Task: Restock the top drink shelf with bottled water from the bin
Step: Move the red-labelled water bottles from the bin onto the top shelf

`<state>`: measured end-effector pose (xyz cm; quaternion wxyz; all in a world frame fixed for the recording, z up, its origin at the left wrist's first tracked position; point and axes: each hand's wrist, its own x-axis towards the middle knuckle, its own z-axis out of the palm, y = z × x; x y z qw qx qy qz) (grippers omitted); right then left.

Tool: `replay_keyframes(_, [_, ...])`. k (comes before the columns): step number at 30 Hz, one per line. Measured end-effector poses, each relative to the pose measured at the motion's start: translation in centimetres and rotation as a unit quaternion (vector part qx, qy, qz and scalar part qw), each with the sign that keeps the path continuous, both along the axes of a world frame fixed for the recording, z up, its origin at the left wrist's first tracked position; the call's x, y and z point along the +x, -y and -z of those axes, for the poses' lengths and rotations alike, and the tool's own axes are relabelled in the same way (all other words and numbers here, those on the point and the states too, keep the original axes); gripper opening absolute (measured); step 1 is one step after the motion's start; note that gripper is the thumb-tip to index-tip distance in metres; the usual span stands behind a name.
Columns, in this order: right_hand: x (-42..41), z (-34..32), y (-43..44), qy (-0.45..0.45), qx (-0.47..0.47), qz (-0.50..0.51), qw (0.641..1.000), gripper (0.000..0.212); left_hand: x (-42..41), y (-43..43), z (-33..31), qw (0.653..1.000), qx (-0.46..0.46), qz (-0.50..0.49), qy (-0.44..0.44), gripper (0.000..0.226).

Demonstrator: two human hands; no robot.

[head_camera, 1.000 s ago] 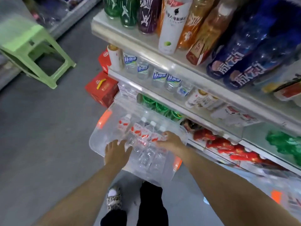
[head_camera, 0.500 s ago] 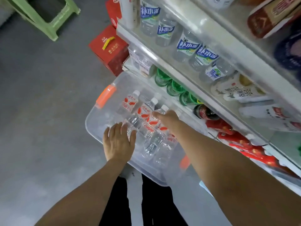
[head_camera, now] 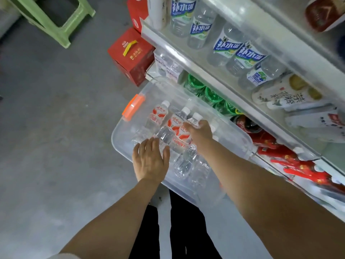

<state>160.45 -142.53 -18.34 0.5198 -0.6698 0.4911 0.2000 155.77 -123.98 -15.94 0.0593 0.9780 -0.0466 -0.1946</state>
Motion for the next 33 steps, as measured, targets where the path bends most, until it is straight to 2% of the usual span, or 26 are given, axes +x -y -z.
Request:
replay_keyframes(3, [-1.4, -1.1, -1.0, 0.041, 0.010, 0.031, 0.999, 0.069, -0.2, -0.6, -0.2, 1.000, -0.022, 0.003, 0.000, 0.063])
replay_keyframes(5, [-2.7, -2.4, -1.4, 0.053, -0.030, 0.030, 0.998, 0.072, -0.4, -1.0, -0.7, 0.999, -0.043, 0.017, -0.007, 0.066])
replay_keyframes(10, [-5.2, -7.1, -0.7, 0.098, -0.052, 0.074, 0.991, 0.082, 1.0, -1.5, -3.2, 0.979, -0.177, -0.019, -0.103, 0.063])
replay_keyframes(12, [-6.0, -10.1, -0.1, 0.124, -0.050, 0.089, 0.987, 0.086, 1.6, -1.5, -5.4, 0.969, -0.210, -0.011, -0.128, 0.066])
replay_keyframes(15, [-7.2, -15.4, 1.2, 0.182, -0.036, 0.091, 0.978, 0.079, 2.0, -0.5, -9.7, 0.949, -0.284, 0.028, -0.134, 0.065])
replay_keyframes(19, [-8.9, -24.4, 3.5, 0.240, -0.084, 0.060, 0.965, 0.075, 2.3, 2.7, -16.9, 0.906, -0.383, 0.103, -0.146, 0.062])
replay_keyframes(21, [-9.9, -29.5, 4.8, 0.283, -0.127, 0.049, 0.949, 0.071, 2.0, 4.8, -21.1, 0.883, -0.426, 0.133, -0.148, 0.064])
replay_keyframes(25, [-12.1, -40.3, 7.1, 0.348, -0.198, 0.067, 0.914, 0.060, 0.7, 9.2, -29.9, 0.840, -0.496, 0.197, -0.099, 0.064])
replay_keyframes(27, [-13.2, -45.9, 8.5, 0.398, -0.227, 0.078, 0.885, 0.045, 0.3, 11.2, -34.5, 0.809, -0.539, 0.219, -0.081, 0.063])
replay_keyframes(31, [-15.4, -57.2, 10.3, 0.471, -0.304, 0.103, 0.822, 0.047, 0.2, 14.9, -43.8, 0.751, -0.598, 0.275, -0.045, 0.058])
replay_keyframes(33, [-16.0, -62.3, 11.7, 0.504, -0.343, 0.103, 0.786, 0.034, 0.4, 16.6, -48.0, 0.731, -0.618, 0.290, -0.021, 0.056])
